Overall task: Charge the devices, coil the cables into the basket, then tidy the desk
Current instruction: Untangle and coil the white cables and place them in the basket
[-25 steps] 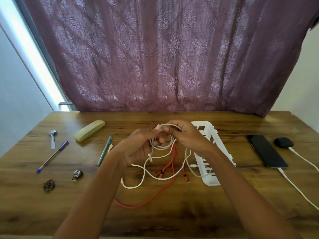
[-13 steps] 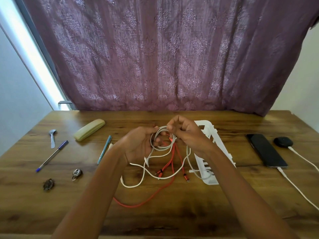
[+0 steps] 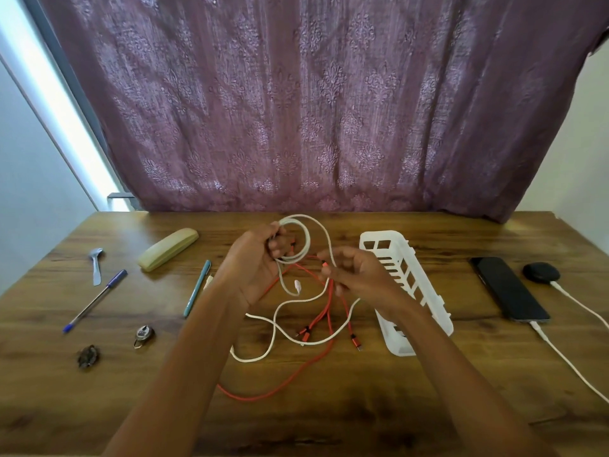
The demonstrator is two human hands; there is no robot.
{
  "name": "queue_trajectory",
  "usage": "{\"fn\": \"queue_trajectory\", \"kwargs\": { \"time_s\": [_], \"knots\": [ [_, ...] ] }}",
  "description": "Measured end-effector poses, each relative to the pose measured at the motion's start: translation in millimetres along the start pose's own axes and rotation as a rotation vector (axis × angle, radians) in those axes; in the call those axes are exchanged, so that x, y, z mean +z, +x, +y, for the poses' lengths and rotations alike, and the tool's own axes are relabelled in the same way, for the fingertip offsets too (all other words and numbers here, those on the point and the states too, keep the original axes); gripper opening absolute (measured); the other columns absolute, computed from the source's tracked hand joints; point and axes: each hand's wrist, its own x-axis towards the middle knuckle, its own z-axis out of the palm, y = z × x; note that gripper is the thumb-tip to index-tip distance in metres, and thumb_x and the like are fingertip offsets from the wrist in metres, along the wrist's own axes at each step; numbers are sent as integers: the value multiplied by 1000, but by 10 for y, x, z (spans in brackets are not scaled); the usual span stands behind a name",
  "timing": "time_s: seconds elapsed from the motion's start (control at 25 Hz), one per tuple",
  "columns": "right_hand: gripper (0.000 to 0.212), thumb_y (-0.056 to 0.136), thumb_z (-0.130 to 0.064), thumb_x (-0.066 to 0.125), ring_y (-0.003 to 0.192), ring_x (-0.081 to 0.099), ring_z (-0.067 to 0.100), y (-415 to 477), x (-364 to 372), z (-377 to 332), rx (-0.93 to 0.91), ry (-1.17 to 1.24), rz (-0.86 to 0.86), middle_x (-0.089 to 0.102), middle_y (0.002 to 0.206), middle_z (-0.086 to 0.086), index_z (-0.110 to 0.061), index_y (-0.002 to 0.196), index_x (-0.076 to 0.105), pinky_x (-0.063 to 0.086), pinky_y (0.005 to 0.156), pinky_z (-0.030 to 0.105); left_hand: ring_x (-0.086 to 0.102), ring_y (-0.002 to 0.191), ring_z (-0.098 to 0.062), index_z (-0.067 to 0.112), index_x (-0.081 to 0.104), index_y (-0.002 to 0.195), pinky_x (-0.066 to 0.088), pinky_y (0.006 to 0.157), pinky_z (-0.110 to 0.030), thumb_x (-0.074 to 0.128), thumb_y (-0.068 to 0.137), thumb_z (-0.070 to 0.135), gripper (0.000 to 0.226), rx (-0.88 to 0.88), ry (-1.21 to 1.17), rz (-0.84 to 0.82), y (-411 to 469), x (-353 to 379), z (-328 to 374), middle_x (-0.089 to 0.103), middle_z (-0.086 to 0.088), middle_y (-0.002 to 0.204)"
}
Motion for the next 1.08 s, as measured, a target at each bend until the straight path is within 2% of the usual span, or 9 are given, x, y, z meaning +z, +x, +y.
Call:
{"fn": "queue_trajectory", "kwargs": {
  "time_s": [0.12, 0.2, 0.36, 0.44, 0.64, 0.8, 0.88, 1.0, 1.08],
  "knots": [
    [11, 89, -12, 60, 52, 54, 11, -57, -29, 177, 28, 11, 152, 69, 73, 3, -13, 99, 64, 49, 58, 27, 31, 36, -3, 9, 43, 71, 35, 47, -15, 33, 97, 8, 29, 46, 2, 3, 0, 1, 11, 32, 7, 40],
    [4, 89, -12, 60, 59, 59, 11, -42, 24, 209, 10, 92, 317, 68, 74, 4, -12, 88, 64, 49, 62, 26, 32, 37, -3, 8, 46, 70, 40, 45, -15, 33, 98, 8, 30, 61, 33, 22, 6, -3, -66, 33, 7, 40],
    [6, 82, -23, 69, 77, 59, 6, 79, 181, 100, -32, -254, 511, 66, 81, -4, -18, 80, 70, 41, 65, 15, 33, 40, -5, 8, 46, 70, 42, 51, -20, 34, 98, 6, 31, 74, 4, 25, 48, 65, -235, 35, 4, 47],
    [5, 82, -17, 68, 69, 60, 6, 126, 200, 11, 1, -183, 469, 67, 74, -5, -14, 82, 72, 42, 63, 15, 33, 43, -5, 9, 45, 71, 43, 47, -17, 33, 98, 5, 29, 83, 16, 23, 51, 103, -285, 35, 3, 52],
    [12, 87, 2, 55, 76, 64, 19, 140, 185, -184, 286, 516, 182, 67, 82, 12, 3, 91, 66, 55, 69, 26, 32, 51, -9, 8, 50, 73, 39, 66, -26, 35, 99, 10, 30, 55, 55, 31, 79, 100, -358, 35, 3, 51],
    [23, 90, -16, 48, 81, 64, 22, 111, 138, -245, 386, 741, 92, 67, 86, 12, -2, 90, 66, 53, 79, 34, 40, 46, -8, 8, 51, 74, 43, 62, -25, 37, 99, 10, 28, 81, 69, 52, 37, 121, -362, 36, 2, 52],
    [30, 88, -26, 46, 84, 61, 24, 105, 118, -271, 390, 705, 86, 67, 87, 13, -4, 89, 66, 46, 88, 39, 42, 45, -7, 9, 51, 74, 43, 61, -25, 38, 99, 10, 28, 84, 77, 73, 38, 124, -358, 38, 3, 52],
    [16, 81, -10, 57, 91, 60, 26, 99, 165, -304, 279, 431, 193, 66, 92, 14, -6, 94, 64, 46, 88, 38, 43, 45, -5, 8, 51, 77, 43, 62, -24, 39, 99, 10, 26, 112, 111, 78, 38, 161, -355, 42, 5, 49],
    [37, 74, 2, 65, 91, 65, 24, 83, 195, -326, 240, 269, 289, 68, 97, 12, -8, 109, 57, 50, 81, 33, 44, 44, -4, 7, 52, 79, 43, 58, -22, 40, 98, 10, 23, 107, 143, 109, 25, 190, -374, 44, 5, 49]
  ]
}}
